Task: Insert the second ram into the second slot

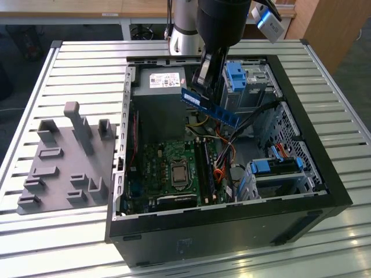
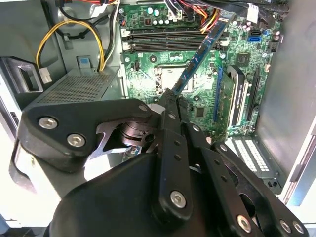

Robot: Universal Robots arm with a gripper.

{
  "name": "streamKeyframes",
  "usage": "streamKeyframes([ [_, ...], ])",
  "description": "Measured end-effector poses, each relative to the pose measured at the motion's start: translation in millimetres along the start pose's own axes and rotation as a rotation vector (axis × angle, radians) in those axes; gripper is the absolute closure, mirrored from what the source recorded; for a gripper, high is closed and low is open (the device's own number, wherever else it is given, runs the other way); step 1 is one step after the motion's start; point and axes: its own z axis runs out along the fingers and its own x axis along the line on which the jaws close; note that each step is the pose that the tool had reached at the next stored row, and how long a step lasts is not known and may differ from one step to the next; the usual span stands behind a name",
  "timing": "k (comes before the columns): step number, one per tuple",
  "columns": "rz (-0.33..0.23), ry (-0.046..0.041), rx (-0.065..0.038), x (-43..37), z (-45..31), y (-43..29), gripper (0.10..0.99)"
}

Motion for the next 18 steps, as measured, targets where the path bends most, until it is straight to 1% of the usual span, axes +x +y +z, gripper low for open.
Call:
streamKeyframes([
  [18, 0.084, -0.0030, 0.001, 0.0, 0.4, 0.0, 0.957],
])
